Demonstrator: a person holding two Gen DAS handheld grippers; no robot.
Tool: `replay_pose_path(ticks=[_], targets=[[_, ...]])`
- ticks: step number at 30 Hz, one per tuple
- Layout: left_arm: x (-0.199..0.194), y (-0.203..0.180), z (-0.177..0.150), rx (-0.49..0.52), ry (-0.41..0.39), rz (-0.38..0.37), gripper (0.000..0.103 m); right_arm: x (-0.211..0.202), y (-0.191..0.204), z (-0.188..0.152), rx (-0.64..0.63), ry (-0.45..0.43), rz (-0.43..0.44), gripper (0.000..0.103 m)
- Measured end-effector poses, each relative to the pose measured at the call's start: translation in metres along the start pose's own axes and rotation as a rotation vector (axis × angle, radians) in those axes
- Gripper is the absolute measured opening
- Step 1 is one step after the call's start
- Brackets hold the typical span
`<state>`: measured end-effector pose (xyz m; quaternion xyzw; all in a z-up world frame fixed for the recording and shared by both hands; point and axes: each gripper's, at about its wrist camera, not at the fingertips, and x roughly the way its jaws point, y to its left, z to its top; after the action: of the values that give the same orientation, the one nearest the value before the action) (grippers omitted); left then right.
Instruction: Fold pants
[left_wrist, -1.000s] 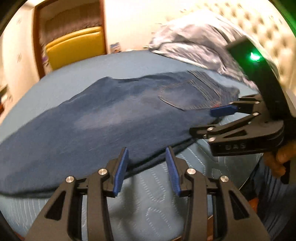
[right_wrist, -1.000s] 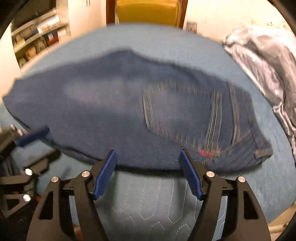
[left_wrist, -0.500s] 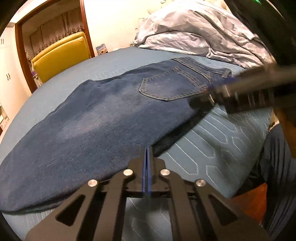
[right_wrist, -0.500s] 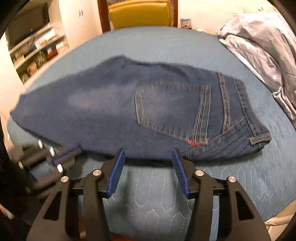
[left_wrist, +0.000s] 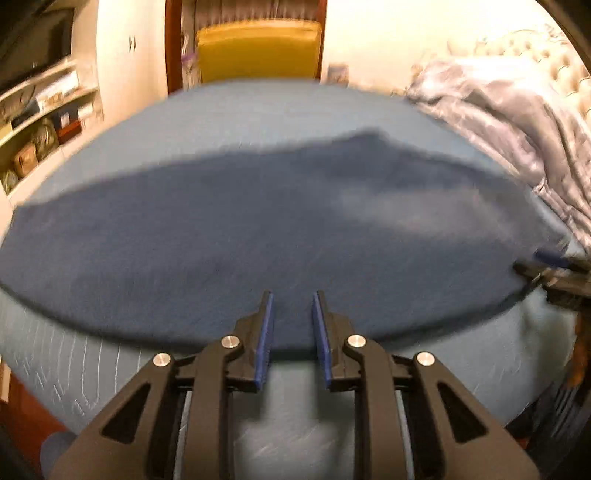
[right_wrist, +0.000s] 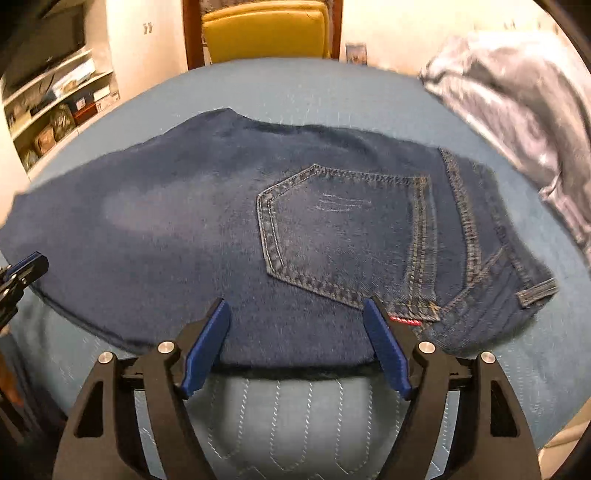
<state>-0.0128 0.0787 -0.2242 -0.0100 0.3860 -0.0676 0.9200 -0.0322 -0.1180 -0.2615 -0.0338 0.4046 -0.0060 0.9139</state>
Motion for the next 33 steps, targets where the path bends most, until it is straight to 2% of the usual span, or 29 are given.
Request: replay_pose_path(ticks=[3,5,7,8,10,12,15,16,17,19,21,23,24,26,28,30,31,33], targets=[[-0.011,0.015,-0.01,-0.002,-0.031,-0.028,0.035,-0.006,-0.001,0.003,0.02,0.022,-0.024,0.076],[-0.021,0.036,-0.009,-0.066,-0.051,-0.027,0.055,-0.018,0.007,0.015,0.029,-0.004,-0.05,0.079],[-0.03,0.072,-0.004,-0.162,-0.082,-0.002,0.058,-0.031,0.031,0.032,-0.016,-0.058,-0.02,0.087],[-0.03,0.088,0.0,-0.182,-0.08,0.021,0.058,-0.035,0.046,0.042,-0.039,-0.078,0.009,0.087],[-0.027,0.12,0.01,-0.189,-0.065,0.096,0.057,-0.034,0.075,0.06,-0.044,-0.088,0.082,0.087],[-0.023,0.14,0.025,-0.163,-0.058,0.112,0.056,-0.023,0.108,0.082,-0.032,-0.07,0.183,0.087],[-0.017,0.141,0.057,-0.063,-0.053,0.065,0.062,-0.001,0.139,0.104,0.023,-0.034,0.236,0.087],[-0.013,0.137,0.068,-0.037,-0.056,0.053,0.072,0.01,0.149,0.112,0.03,-0.032,0.237,0.087],[-0.006,0.13,0.084,-0.016,-0.046,-0.001,0.085,0.022,0.159,0.119,0.019,-0.024,0.229,0.087],[0.009,0.118,0.104,-0.002,-0.028,-0.054,0.088,0.043,0.163,0.127,0.025,0.011,0.215,0.087],[0.03,0.1,0.123,0.02,-0.009,-0.075,0.094,0.052,0.145,0.135,0.061,-0.002,0.182,0.087],[0.051,0.086,0.132,0.012,0.0,-0.173,0.097,0.055,0.105,0.141,0.105,-0.032,0.166,0.087],[0.059,0.08,0.134,0.023,0.002,-0.164,0.097,0.06,0.084,0.143,0.121,-0.019,0.182,0.087],[0.076,0.059,0.137,0.12,0.006,-0.161,0.097,0.072,0.034,0.146,0.146,0.006,0.094,0.087],[0.091,0.037,0.139,0.187,0.029,-0.158,0.092,0.078,-0.008,0.148,0.156,0.001,-0.001,0.087],[0.1,0.019,0.145,0.18,0.066,-0.213,0.087,0.087,-0.05,0.149,0.194,0.016,-0.057,0.087],[0.104,0.012,0.15,0.163,0.068,-0.227,0.082,0.089,-0.066,0.148,0.213,0.015,-0.073,0.087],[0.11,-0.006,0.158,0.163,0.072,-0.239,0.065,0.095,-0.091,0.147,0.232,0.025,-0.095,0.087]])
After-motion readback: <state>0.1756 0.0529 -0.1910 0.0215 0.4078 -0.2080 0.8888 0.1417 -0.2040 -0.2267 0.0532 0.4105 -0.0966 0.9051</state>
